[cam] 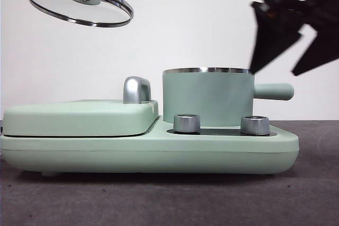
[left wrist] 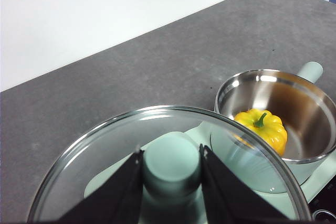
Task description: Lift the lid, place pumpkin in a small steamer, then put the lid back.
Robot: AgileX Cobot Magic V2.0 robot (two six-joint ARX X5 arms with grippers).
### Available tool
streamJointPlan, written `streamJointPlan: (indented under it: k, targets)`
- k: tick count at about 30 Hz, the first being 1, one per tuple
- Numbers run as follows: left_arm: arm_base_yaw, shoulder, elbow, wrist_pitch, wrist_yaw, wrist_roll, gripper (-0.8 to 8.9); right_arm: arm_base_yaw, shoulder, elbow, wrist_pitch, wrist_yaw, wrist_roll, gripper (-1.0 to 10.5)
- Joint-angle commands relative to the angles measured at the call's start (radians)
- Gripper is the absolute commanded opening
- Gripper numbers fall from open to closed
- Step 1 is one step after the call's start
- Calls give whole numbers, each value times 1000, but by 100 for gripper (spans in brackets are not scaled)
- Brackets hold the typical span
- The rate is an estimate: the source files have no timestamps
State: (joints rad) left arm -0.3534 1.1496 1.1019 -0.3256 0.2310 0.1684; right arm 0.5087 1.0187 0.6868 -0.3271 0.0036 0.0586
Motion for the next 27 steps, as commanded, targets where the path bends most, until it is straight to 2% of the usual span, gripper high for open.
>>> streamJointPlan:
  k: [1,11,17,27]
  targets:
    - [-17,11,15,27,2,2,10,6,-63,-42,11,21,13,453]
    - [-94,77,15,71,2,2,10,6,-277,-119,-20,31,-3,409]
    - [-177,136,15,207,2,-8,10,6,-348,-119,-88,30,-2,409]
    - [-269,276,23,450,0,-84,10,6,-433,-119,-121,30,6,409]
